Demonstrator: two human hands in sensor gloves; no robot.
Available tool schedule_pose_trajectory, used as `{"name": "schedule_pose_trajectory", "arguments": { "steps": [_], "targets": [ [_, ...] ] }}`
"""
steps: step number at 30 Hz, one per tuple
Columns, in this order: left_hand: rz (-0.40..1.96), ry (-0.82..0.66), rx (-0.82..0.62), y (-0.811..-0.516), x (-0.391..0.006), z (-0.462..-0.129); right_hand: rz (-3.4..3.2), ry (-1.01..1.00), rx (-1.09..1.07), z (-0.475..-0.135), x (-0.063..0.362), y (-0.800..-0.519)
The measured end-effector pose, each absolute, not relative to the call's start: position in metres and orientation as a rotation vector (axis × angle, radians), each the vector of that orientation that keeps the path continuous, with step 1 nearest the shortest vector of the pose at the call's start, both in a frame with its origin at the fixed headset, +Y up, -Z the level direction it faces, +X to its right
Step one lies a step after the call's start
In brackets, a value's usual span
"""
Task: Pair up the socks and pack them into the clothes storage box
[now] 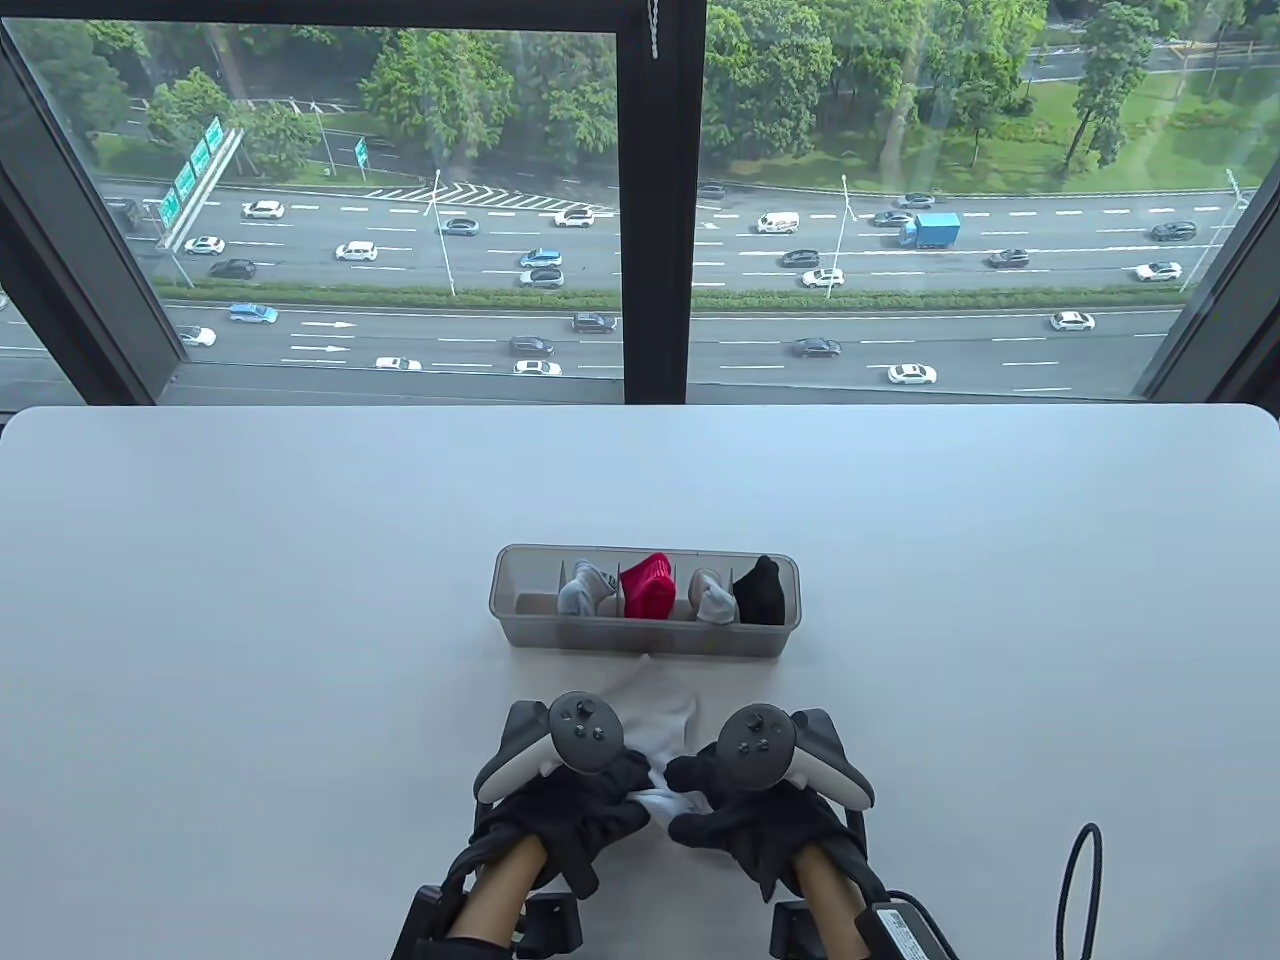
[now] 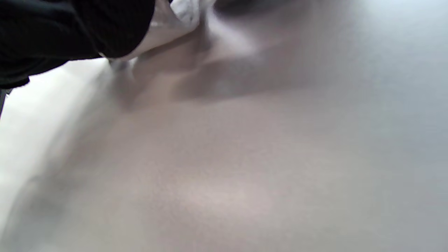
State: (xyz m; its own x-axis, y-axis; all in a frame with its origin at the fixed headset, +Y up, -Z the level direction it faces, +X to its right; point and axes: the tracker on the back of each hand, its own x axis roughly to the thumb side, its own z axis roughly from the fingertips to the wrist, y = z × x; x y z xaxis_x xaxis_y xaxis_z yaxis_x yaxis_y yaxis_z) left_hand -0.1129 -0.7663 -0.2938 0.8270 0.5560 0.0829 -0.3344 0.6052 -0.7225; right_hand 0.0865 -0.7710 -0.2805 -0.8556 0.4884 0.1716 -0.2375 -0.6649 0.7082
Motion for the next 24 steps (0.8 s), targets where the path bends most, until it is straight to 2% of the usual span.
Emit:
{"name": "schedule_pose_trajectory", "arguments": {
  "steps": [3,5,8,16,24],
  "targets": [
    [0.574,-0.299,-0.765,-0.767,-0.115,-0.294,2.621,0.886,0.478,-0.28,0.079,-0.77],
    [0.571,-0.301,-0.773,-0.767,-0.115,-0.293,2.566,0.785,0.393,-0.283,0.08,-0.768],
    [0.535,-0.309,-0.821,-0.768,-0.114,-0.292,2.324,0.91,0.335,-0.287,0.087,-0.772],
    [0.587,-0.31,-0.789,-0.768,-0.113,-0.291,2.521,0.86,0.331,-0.285,0.073,-0.772],
    [0.563,-0.326,-0.821,-0.771,-0.109,-0.29,2.463,0.845,0.367,-0.282,0.076,-0.773]
  ]
}}
